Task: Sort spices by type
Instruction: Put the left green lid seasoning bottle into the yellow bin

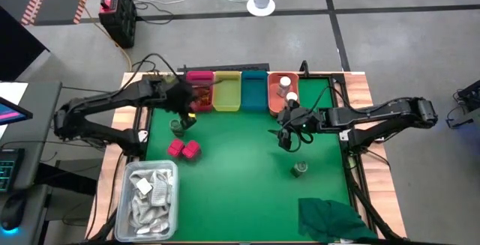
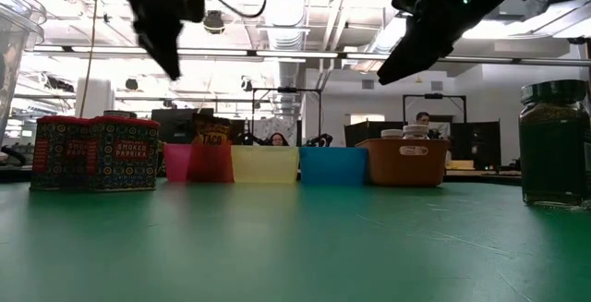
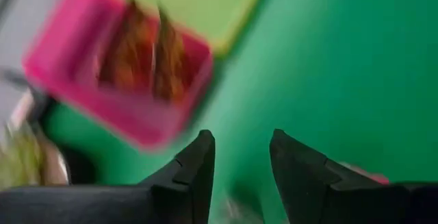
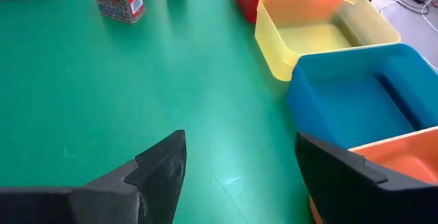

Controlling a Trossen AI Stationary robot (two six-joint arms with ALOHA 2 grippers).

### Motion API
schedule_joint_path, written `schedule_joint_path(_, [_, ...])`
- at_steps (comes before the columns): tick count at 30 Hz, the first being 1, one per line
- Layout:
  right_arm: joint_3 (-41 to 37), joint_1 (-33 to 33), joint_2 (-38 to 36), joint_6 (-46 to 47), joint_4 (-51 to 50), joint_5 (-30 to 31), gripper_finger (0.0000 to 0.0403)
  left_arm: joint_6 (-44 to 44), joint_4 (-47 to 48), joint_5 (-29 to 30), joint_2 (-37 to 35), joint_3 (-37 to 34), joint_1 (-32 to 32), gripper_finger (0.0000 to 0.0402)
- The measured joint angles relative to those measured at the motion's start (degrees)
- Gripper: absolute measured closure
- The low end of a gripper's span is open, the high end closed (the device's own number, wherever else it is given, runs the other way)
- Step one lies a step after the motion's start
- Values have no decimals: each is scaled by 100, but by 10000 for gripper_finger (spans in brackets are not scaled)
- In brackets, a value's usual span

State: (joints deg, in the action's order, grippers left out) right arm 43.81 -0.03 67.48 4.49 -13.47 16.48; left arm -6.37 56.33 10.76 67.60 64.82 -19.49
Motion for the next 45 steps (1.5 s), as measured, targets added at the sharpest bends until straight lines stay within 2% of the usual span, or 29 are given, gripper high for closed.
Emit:
schedule_joint_path(3, [0,0,0,-2,-3,-7,104,-572,702,-69,-6,70,134,253])
schedule_joint_path(7, [0,0,0,-20,-3,-8,104,-965,1181,-174,-3,58,272,223])
schedule_joint_path(17, [0,91,0,-26,35,-12,104,-843,1026,-175,3,-525,405,106])
schedule_joint_path(22, [0,129,0,-6,35,-14,104,-842,1002,-168,-1,-762,405,79])
schedule_joint_path(28, [0,199,0,-4,136,-16,104,-748,806,186,-1,-1266,405,76])
schedule_joint_path(35, [0,194,0,2,164,-27,104,-143,415,61,-1,-1696,405,85])
schedule_joint_path(39, [0,192,0,2,180,-29,104,41,274,10,-1,-1881,405,128])
schedule_joint_path(44, [0,190,0,2,199,-26,104,163,61,-67,-12,-1926,405,209])
schedule_joint_path(45, [0,190,0,2,198,-25,104,215,-6,-74,-12,-1929,405,209])
